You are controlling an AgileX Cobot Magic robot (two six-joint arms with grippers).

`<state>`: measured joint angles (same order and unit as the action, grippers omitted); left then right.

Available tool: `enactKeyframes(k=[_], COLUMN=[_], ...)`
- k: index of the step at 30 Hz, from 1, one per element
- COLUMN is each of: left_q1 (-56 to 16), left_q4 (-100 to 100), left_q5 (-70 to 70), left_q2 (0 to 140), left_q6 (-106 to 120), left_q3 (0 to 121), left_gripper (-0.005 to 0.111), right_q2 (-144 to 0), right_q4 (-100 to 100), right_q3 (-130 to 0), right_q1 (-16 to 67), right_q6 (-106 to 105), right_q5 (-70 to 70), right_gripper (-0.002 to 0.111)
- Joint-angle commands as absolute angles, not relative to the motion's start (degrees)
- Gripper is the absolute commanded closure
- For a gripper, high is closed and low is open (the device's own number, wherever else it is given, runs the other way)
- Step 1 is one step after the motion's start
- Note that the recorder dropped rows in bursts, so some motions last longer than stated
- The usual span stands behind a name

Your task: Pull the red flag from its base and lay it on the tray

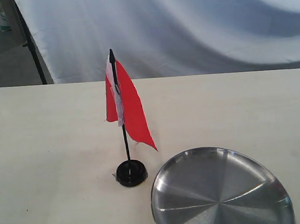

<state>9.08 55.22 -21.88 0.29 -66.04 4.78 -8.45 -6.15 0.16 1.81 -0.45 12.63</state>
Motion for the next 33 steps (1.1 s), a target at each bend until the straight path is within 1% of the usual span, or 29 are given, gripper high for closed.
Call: enactKeyframes(k=[1, 4, 7, 11, 17, 20, 33], left_q1=[8.8, 8.8, 8.8, 8.8, 8.8, 8.8, 8.8], left_q4=[81.1, 90.3, 99.9, 99.9, 99.9, 99.9, 99.9], left_q5=[-22.7, -24.3, -29.7, -33.4, -33.0, -31.7, -19.2], left_q2=[5.1, 10.1, 19.8, 29.4, 41.2, 46.2, 55.1], left_q6=[-87.1, -94.3, -102.2, -104.6, -104.2, -99.1, -87.5], left_q3=[13.9, 19.7, 27.9, 33.7, 37.1, 39.7, 45.6], left_gripper=[0.107, 0.107, 0.107, 0.107, 0.107, 0.107, 0.107], right_q2=[-8.2, -8.2, -8.2, -8.2, -8.2, -8.2, -8.2], right_q4=[-6.1, -6.1, -6.1, -6.1, -6.1, -6.1, -6.1], right_q3=[0.0, 0.0, 0.0, 0.0, 0.0, 0.0, 0.0], right_q1=[1.6, 1.6, 1.6, 1.6, 1.6, 1.6, 1.6], right_q6=[-0.6, -0.6, -0.6, -0.6, -0.6, -0.6, -0.6], right_q5=[12.3, 12.3, 12.3, 12.3, 12.4, 12.4, 12.3], right_gripper=[0.109, 0.109, 0.109, 0.109, 0.109, 0.109, 0.109])
